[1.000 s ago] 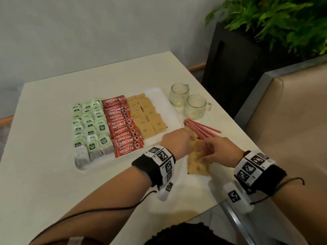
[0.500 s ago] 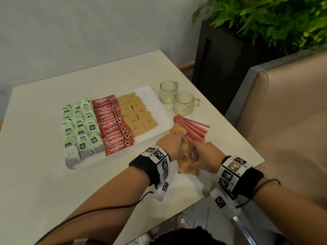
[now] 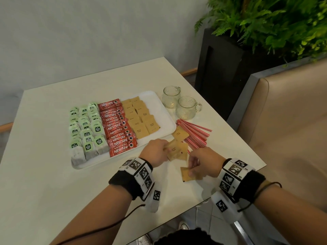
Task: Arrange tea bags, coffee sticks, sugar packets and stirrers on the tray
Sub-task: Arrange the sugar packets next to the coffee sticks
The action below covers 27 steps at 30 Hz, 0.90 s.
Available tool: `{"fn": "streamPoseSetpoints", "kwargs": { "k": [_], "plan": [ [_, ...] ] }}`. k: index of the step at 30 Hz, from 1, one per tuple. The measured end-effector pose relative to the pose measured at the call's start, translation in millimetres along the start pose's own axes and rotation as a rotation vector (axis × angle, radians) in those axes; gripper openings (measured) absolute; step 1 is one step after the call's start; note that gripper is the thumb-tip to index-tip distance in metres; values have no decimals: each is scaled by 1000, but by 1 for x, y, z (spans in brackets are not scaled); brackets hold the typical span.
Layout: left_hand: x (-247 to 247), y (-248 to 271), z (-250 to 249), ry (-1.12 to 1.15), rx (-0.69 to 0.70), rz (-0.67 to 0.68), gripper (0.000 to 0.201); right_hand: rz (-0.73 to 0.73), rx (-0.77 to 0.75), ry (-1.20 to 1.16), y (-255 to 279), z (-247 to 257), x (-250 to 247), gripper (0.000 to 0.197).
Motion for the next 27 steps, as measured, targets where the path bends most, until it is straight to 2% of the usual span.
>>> {"fn": "streamPoseSetpoints", "kwargs": {
  "k": [7, 10, 12, 15, 17, 22, 24, 27],
  "plan": [
    [-11, 13, 14, 13, -32, -43, 19, 28, -43, 20, -11, 6, 1, 7],
    [-16, 17, 18, 111, -60, -60, 16, 13, -100, -76, -13, 11, 1, 8],
    [-18, 21, 17, 211, -53, -70, 11, -51, -148, -201, -18, 19, -4, 7],
    [-25, 27, 10, 340, -32, -116, 7, -237, -161, -351, -30, 28, -14, 7],
    [-30, 29, 8, 413, -33, -162, 11, -295, -138, -456, -36, 34, -16, 6],
    [-43, 30, 3, 631, -77, -275, 31, -312, -113, -592, -47, 53, -20, 8],
    [-42, 33, -3, 756, -81, -244, 40, -331, -127, -691, -48, 60, -24, 9],
    [-34, 34, -10, 795, -59, -148, 41, -300, -185, -727, -47, 74, -24, 9]
  ]
}}
Point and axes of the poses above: each hand's wrist, its own y-axis away from the middle knuckle, its own x-axis out of the palm, z = x × y, the point moved 5 cm from there along -y, towards the middle knuckle, and after that the axes turned 5 degrees about -y, right-handed, at the moved point
